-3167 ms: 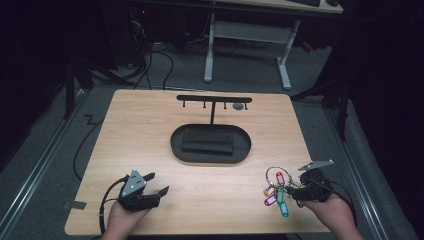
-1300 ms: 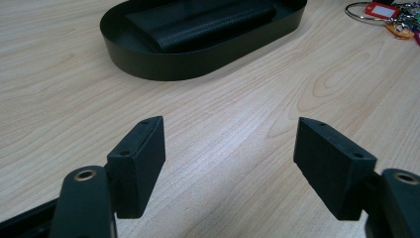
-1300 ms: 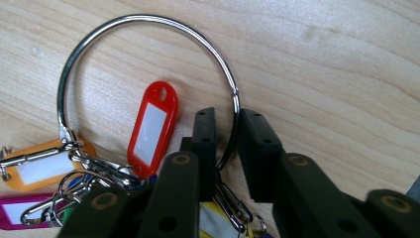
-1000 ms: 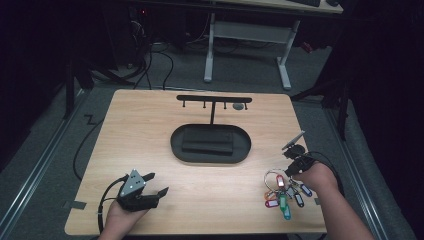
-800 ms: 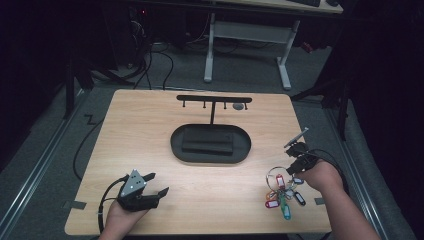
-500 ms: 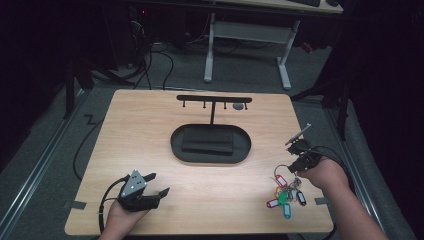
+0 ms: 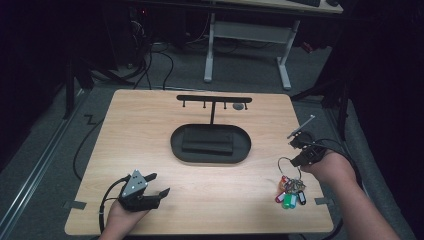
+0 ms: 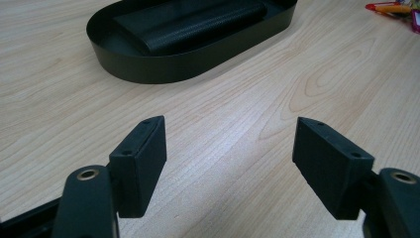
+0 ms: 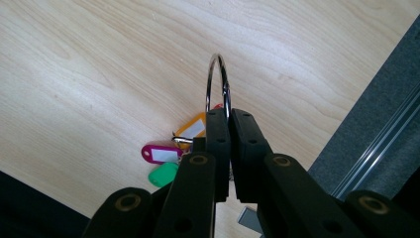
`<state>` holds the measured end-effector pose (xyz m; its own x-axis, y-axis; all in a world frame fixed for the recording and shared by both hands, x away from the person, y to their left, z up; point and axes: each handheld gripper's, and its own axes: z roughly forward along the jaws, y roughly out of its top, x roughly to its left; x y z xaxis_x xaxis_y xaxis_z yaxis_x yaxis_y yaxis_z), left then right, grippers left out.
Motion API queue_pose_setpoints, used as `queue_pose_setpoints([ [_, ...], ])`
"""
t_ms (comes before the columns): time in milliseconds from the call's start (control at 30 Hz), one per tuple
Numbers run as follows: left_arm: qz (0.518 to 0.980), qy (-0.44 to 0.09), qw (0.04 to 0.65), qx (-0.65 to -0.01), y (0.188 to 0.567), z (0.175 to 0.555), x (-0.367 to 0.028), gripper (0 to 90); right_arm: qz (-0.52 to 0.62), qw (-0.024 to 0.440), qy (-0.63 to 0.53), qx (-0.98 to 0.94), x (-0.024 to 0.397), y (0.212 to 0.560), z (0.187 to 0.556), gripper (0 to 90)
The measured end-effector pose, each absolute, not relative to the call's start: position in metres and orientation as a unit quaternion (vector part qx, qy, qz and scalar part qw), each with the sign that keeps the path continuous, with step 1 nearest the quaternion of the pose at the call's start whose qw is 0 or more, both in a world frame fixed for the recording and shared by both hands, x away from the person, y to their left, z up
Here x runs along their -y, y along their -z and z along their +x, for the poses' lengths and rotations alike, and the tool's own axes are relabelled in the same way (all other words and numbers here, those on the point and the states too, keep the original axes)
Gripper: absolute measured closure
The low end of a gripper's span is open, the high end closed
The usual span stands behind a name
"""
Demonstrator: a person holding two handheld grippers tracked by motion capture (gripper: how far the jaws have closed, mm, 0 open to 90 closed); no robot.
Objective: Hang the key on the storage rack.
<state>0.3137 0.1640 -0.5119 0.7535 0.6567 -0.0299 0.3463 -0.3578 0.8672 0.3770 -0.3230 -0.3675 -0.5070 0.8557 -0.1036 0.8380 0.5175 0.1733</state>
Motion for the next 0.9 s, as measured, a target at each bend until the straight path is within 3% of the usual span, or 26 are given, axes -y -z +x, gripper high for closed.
queue_pose_setpoints([
  [500, 0.806, -0.164, 0.476, -0.313, 0.512, 0.313, -0.166, 30.0, 0.465, 0.119, -0.074, -0.874, 0.303, 0.316, 0.386, 87.9],
  [900, 0.805, -0.160, 0.477, -0.315, 0.513, 0.314, -0.168, 29.9, 0.445, 0.124, -0.085, -0.883, 0.281, 0.303, 0.404, 87.9],
])
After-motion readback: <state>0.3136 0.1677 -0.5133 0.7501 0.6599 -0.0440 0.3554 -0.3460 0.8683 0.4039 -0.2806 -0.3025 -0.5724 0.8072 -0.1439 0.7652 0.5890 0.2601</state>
